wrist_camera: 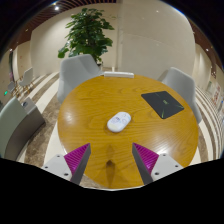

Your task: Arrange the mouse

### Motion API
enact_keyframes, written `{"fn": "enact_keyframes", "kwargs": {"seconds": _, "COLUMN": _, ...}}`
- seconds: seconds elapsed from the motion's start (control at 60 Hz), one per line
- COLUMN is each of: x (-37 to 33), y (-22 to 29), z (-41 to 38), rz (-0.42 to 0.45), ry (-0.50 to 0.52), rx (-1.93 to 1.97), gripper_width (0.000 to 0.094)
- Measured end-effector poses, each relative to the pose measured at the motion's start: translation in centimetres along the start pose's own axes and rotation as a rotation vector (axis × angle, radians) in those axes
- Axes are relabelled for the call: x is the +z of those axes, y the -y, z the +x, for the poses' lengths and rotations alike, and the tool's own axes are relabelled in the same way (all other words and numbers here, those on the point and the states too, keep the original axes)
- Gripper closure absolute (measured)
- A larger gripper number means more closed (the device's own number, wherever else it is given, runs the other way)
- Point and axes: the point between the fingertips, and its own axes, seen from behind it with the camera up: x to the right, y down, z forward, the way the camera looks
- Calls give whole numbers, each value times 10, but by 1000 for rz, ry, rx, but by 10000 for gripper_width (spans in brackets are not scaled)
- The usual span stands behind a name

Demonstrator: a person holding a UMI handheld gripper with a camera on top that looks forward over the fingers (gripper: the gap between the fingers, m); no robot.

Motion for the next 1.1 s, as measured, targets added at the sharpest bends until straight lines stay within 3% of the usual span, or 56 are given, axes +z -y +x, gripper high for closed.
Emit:
{"fn": "enact_keyframes", "kwargs": {"seconds": 0.333, "x": 89, "y": 20, "z": 7, "rz": -11, "ry": -71, "rx": 67, "gripper_width": 64}}
{"fn": "enact_keyframes", "kwargs": {"seconds": 0.683, "x": 149, "y": 64, "z": 5, "rz": -14, "ry": -52, "rx": 71, "gripper_width": 74}}
{"fn": "enact_keyframes", "kwargs": {"seconds": 0.783, "x": 158, "y": 73, "z": -2, "rz": -15, "ry": -27, "rx": 47, "gripper_width": 130}}
{"fn": "enact_keyframes", "kwargs": {"seconds": 0.9, "x": 166, "y": 76, "z": -8, "rz": -22, "ry": -4, "rx": 17, "gripper_width": 312}}
{"fn": "enact_keyframes", "kwargs": {"seconds": 0.917, "x": 166, "y": 77, "z": -9, "rz": -23, "ry": 0, "rx": 13, "gripper_width": 376}}
{"fn": "enact_keyframes", "kwargs": {"seconds": 1.1, "x": 164, "y": 77, "z": -11, "rz": -50, "ry": 3, "rx": -23, "gripper_width": 498}}
